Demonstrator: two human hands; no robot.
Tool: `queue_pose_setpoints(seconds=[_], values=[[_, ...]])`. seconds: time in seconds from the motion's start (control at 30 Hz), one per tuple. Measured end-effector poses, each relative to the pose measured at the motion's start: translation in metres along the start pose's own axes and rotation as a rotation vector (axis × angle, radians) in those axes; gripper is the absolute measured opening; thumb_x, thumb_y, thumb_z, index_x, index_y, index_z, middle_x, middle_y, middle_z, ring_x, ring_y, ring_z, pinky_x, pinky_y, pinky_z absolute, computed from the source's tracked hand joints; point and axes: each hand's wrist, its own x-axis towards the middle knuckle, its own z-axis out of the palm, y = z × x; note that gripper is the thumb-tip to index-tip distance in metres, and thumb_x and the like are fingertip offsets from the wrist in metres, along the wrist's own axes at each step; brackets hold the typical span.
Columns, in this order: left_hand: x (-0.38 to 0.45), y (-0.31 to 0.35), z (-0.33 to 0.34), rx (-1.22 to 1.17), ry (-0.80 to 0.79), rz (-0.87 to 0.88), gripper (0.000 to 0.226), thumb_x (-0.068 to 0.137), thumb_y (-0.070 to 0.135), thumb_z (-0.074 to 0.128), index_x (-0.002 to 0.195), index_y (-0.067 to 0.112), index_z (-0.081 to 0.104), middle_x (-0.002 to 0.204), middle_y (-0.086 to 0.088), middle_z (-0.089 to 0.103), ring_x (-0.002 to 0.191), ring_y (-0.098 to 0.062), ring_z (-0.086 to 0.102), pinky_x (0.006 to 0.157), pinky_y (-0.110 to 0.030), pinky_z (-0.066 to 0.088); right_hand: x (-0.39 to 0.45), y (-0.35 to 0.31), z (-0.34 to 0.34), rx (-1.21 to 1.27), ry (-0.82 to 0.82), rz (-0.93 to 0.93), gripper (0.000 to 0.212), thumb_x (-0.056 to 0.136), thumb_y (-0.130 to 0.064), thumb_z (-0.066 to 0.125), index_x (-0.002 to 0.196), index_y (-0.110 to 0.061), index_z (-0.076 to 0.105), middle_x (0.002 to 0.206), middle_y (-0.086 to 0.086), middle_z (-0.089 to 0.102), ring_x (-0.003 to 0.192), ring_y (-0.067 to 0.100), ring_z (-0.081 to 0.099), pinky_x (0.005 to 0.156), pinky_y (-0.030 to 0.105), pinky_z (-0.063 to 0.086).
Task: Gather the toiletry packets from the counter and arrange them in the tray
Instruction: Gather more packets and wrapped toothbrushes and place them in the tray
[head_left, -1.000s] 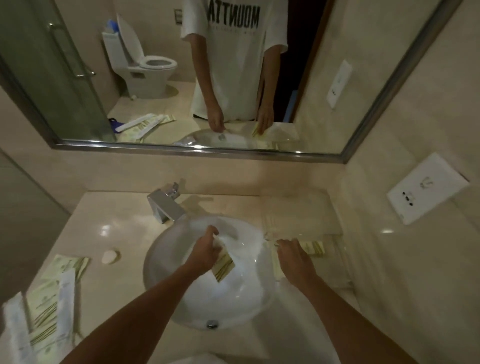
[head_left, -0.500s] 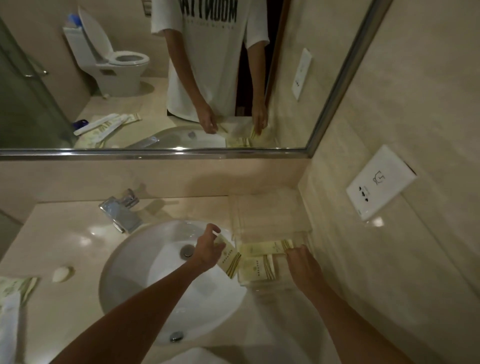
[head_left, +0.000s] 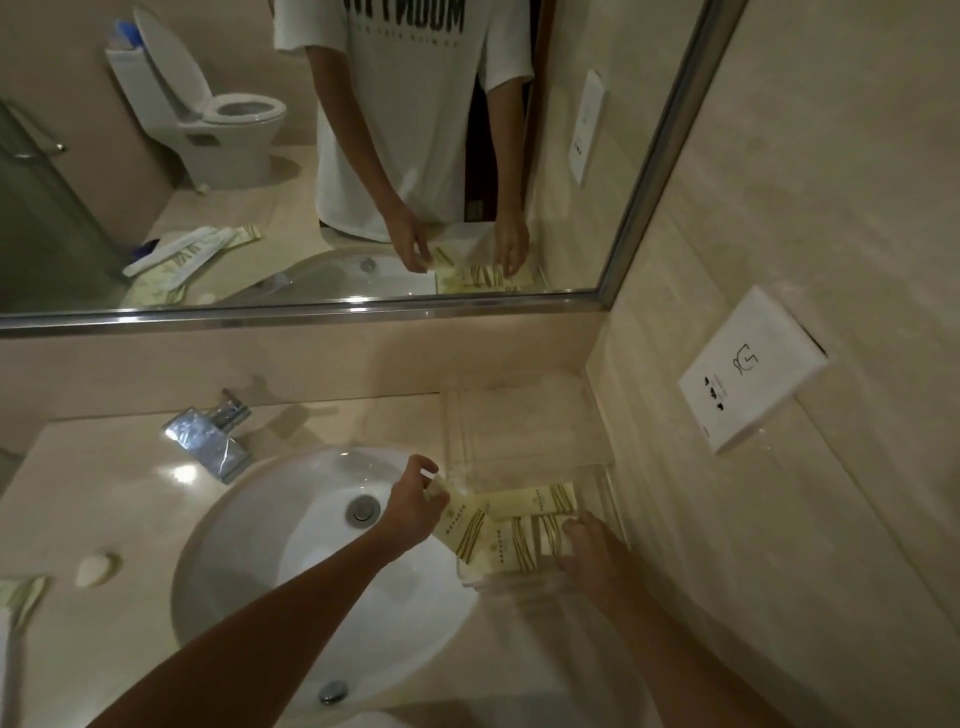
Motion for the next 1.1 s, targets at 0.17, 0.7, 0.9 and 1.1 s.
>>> queue_pose_setpoints(seconds=[0.17,0.7,0.9,1.1], values=[[0.006,-0.002,0.003,-0.034,-0.036,-0.010,0.024,0.093,0.007,0.050,0.113,0.009,0.038,0.097,-0.014,0.058,0.085,-0.027,0.063,0.068,-0.036,0.059,0.001,0.004,-0.002,0.025,0.016,0.011,0.040,0.079,-0.045,0.063,0.112,-0.023,0.060,0.128,-0.002,0.054,0.113,0.014,0.055,0.083,0.025,0.044],[0.008,0.008,0.076,-0.029,-0.252,-0.046,0.026,0.083,0.004,0.067,0.107,0.005,0.057,0.108,-0.009,0.052,0.079,-0.013,0.056,0.048,-0.010,0.048,-0.008,-0.032,-0.104,-0.047,0.273,0.144,0.026,0.092,-0.012,0.050,0.116,-0.015,0.058,0.111,0.005,0.062,0.093,0.022,0.064,0.073,0.032,0.051],[0.020,0.021,0.107,0.097,-0.312,0.030,0.024,0.085,0.013,0.065,0.106,0.005,0.057,0.113,-0.013,0.057,0.077,-0.016,0.057,0.044,-0.014,0.044,-0.012,-0.032,-0.128,-0.165,0.276,0.138,0.017,0.095,-0.017,0.047,0.109,-0.018,0.056,0.103,0.000,0.061,0.087,0.018,0.063,0.067,0.028,0.046],[0.026,0.026,0.127,0.202,-0.323,0.122,0.018,0.083,0.011,0.061,0.098,0.002,0.063,0.114,-0.014,0.062,0.100,-0.028,0.062,0.082,-0.037,0.055,-0.008,-0.024,-0.133,-0.185,0.286,0.093,0.016,0.093,-0.016,0.046,0.105,-0.018,0.057,0.099,0.000,0.060,0.081,0.019,0.061,0.066,0.031,0.050]])
